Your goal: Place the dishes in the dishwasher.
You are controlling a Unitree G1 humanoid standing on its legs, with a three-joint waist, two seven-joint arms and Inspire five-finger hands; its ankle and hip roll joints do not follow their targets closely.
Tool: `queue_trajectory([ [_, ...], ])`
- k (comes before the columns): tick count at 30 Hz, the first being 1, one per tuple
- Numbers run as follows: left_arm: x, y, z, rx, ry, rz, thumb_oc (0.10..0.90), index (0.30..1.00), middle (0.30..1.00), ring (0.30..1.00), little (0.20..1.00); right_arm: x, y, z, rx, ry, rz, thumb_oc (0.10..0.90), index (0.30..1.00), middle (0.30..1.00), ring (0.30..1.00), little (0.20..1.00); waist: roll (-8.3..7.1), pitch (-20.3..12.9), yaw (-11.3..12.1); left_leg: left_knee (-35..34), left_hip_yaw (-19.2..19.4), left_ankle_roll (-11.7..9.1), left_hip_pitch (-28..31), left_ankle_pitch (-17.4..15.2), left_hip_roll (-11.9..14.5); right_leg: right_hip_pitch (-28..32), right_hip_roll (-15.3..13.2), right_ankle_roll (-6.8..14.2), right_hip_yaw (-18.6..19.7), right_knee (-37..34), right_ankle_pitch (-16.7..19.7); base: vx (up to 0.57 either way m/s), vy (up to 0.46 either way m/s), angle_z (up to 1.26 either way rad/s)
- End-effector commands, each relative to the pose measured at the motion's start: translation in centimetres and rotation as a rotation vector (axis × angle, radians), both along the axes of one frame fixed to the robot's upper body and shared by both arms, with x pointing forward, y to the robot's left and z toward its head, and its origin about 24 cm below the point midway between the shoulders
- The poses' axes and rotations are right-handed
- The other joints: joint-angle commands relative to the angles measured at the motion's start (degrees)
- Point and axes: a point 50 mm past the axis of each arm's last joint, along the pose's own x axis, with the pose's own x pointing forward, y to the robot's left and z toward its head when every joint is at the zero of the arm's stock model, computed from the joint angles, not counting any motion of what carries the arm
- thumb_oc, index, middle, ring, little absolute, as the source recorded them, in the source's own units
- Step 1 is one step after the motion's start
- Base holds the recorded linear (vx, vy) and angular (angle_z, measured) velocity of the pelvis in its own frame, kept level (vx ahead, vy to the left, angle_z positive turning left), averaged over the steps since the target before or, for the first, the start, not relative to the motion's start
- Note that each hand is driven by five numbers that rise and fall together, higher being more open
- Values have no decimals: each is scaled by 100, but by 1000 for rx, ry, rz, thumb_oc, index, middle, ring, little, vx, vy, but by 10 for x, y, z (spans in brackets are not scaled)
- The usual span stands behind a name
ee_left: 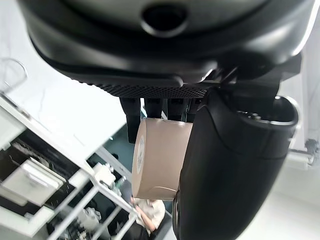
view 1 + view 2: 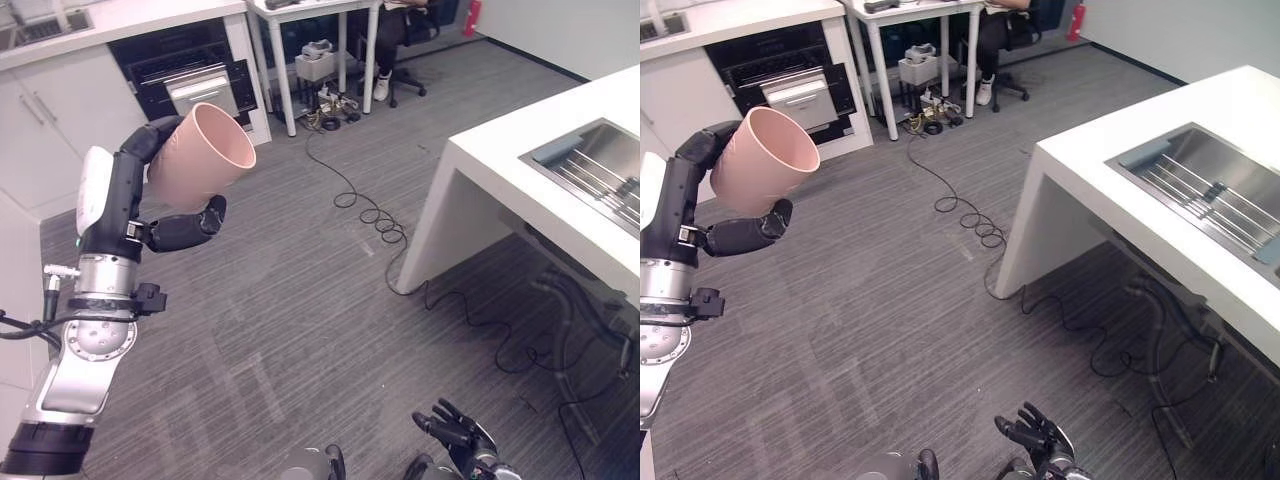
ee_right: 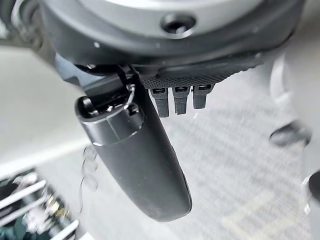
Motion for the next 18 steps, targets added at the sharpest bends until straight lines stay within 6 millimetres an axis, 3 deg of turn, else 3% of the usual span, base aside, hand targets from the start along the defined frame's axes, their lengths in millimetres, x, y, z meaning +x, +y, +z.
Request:
queue_trajectory([
  [1, -3, -14, 69, 121, -264, -103, 400, 300, 300, 300, 300, 0, -25, 7, -14, -47, -43, 800, 900, 900, 900, 900, 205, -295, -570, -228, -289, -642, 31, -122, 241, 19, 730, 148, 445, -683, -159, 138, -19, 198],
  [3, 1, -16, 71, 129, -244, -101, 400, 300, 300, 300, 300, -1, -30, 7, -8, -36, -22, 800, 900, 900, 900, 900, 128, -304, -629, -228, -383, -641, 72, -159, 119, -121, 745, 191, 643, -683, -213, 183, -104, 117],
  [5, 5, -15, 68, 127, -199, -97, 400, 300, 300, 300, 300, -7, -36, 5, 30, -25, -5, 800, 900, 900, 900, 900, 1, -375, -706, -228, -450, -627, 67, -237, -48, -607, 715, 306, 1097, -683, -82, 248, -216, 65],
  [7, 6, -12, 69, 129, -186, -97, 400, 300, 300, 300, 300, -9, -37, 3, 47, -18, 19, 800, 900, 900, 900, 900, -25, -385, -734, -228, -496, -623, 101, -303, -92, -884, 724, 383, 1282, -683, 68, 257, -215, 31],
  [11, 4, -2, 72, 108, -171, -108, 400, 300, 300, 300, 300, -13, -34, 0, 109, 12, 59, 800, 900, 900, 900, 900, -8, -369, -712, -228, -484, -644, 139, -348, -25, -1002, 852, 333, 1223, -683, 92, 219, -205, 19],
  [15, -4, -3, 74, 76, -193, -155, 400, 300, 300, 300, 300, -13, -37, 0, 105, 14, 82, 800, 900, 900, 900, 900, 3, -353, -598, -228, -502, -738, 161, -210, 186, -706, 1060, 85, 1140, -683, -195, 263, -305, 23],
  [18, -9, -5, 77, 75, -207, -160, 400, 300, 300, 300, 300, -9, -47, 4, 87, -4, 69, 800, 900, 900, 900, 900, -67, -279, -576, -228, -472, -765, 312, -114, 224, -579, 1054, -28, 1120, -683, -285, 208, -232, 43],
])
